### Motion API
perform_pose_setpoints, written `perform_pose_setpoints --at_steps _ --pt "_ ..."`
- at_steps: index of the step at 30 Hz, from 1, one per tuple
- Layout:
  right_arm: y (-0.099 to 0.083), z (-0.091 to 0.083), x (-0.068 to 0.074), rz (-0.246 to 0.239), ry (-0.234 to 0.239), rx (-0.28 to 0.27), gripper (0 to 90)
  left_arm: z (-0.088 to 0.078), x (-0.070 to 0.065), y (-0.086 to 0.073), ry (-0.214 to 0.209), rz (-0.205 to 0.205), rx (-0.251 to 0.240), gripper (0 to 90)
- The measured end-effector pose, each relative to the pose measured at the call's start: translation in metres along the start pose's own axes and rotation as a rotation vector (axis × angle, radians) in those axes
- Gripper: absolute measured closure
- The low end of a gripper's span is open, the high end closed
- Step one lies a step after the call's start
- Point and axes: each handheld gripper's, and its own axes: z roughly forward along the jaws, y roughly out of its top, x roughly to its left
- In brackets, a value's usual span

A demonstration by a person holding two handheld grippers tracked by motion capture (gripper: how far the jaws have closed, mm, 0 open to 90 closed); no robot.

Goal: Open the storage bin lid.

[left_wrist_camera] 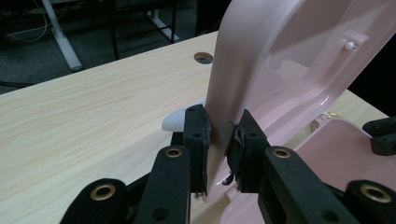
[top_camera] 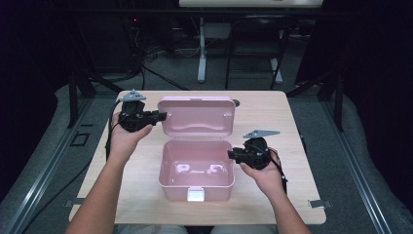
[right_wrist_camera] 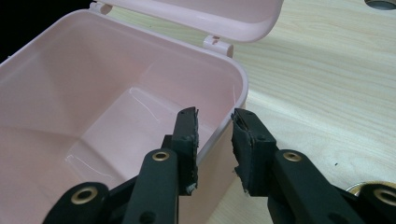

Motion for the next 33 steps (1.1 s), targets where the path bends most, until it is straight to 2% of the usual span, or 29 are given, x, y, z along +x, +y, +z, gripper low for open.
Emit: perform_pose_setpoints --at_steps 15,33 --pt "0.0 0.0 0.0 -0.003 -0.002 -0.001 70.8 0.006 0.003 0.001 0.014 -0.027 -0.005 79.7" --pt "0.0 0.0 0.0 -0.003 -0.002 -0.005 70.7 0.013 0.009 0.004 0.02 -0.04 0.004 80.5"
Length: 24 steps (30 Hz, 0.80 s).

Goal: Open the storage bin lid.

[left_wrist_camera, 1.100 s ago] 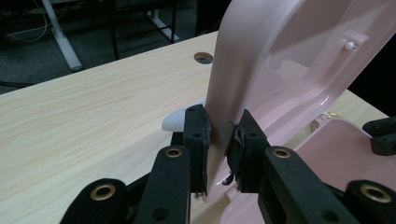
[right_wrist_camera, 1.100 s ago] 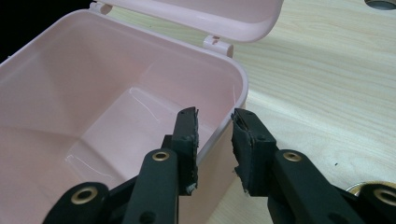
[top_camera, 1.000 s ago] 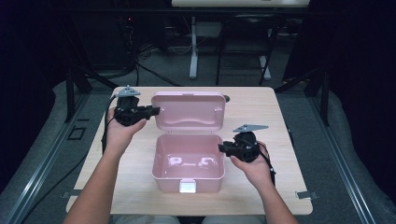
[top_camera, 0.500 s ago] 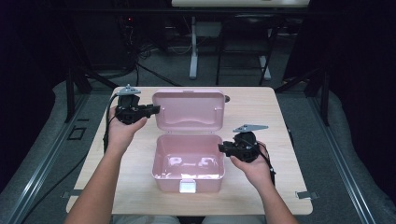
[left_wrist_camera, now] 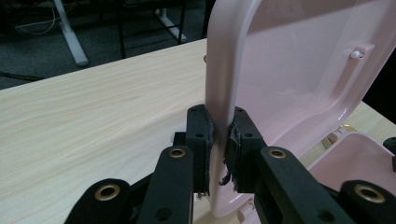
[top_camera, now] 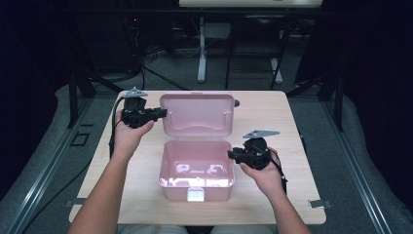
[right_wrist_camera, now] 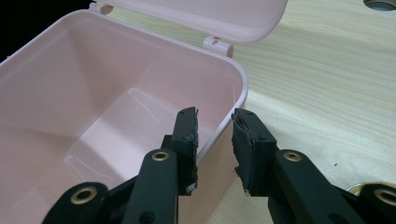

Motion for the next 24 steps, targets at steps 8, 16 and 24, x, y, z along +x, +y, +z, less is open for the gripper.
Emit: perform_pose_setpoints --at_steps 8,16,24 --pt "0.0 0.0 -0.001 -0.002 0.001 -0.001 70.6 0.003 0.003 0.0 -0.006 -0.011 0.001 80.4" --pt "0.0 0.0 0.0 -0.003 -0.002 -0.001 70.6 0.006 0.006 0.001 -0.011 -0.017 0.006 80.2" --pt "-0.001 0.0 0.0 -0.003 -0.002 -0.001 70.6 0.01 0.011 0.001 -0.023 -0.04 0.003 80.0"
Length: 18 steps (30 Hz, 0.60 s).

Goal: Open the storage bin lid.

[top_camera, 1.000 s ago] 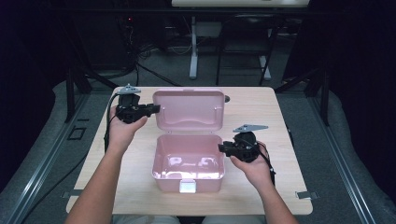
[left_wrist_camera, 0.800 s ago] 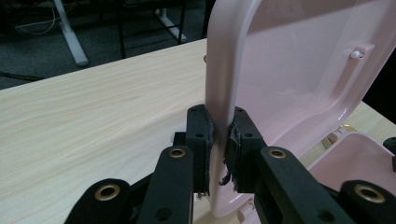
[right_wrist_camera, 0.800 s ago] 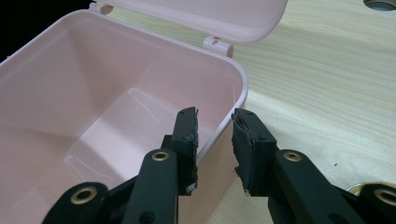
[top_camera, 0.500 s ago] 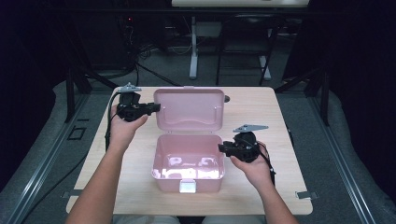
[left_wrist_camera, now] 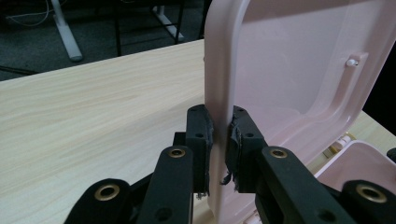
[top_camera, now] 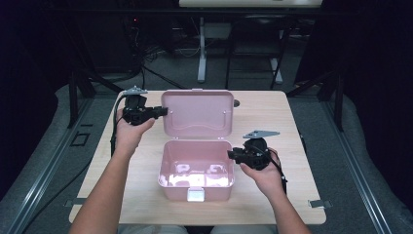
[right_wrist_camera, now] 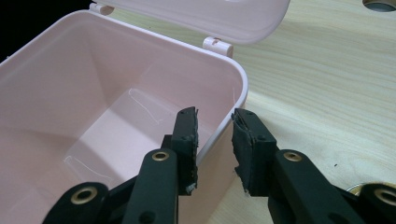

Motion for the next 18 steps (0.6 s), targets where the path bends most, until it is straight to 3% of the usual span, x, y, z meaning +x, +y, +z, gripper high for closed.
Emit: perform_pose_setpoints --at_steps 18 --pt "-0.001 0.0 0.0 0.001 0.0 -0.008 70.7 0.013 0.009 0.001 0.012 -0.044 0.007 79.3"
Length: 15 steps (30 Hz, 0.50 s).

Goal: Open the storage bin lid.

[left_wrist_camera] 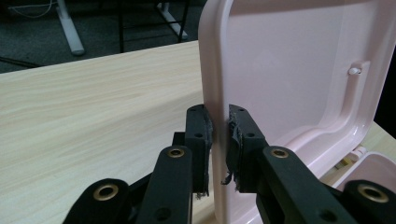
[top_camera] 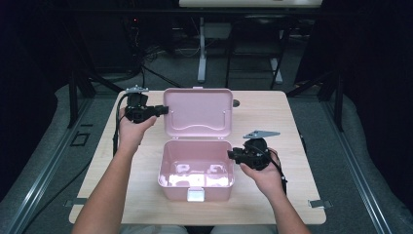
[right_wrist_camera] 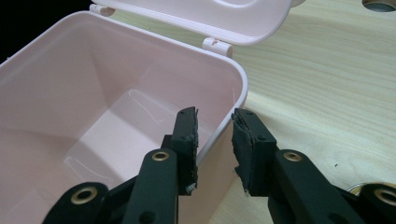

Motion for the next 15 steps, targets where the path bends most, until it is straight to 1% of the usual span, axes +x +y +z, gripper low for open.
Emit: perform_pose_setpoints --at_steps 7,12,14,15 --pt "0.0 0.0 0.0 0.0 0.001 -0.003 70.7 0.007 0.006 0.0 -0.007 -0.024 0.01 79.0" --pt "0.0 0.0 0.0 0.004 0.002 -0.003 70.7 0.013 0.009 -0.001 0.008 -0.019 0.026 80.1" --pt "0.0 0.0 0.0 0.006 0.003 -0.004 70.7 0.015 0.011 -0.002 0.014 -0.021 0.04 81.4" --pt "0.0 0.0 0.0 0.006 0.003 -0.004 70.7 0.016 0.012 -0.003 0.011 -0.029 0.044 81.4"
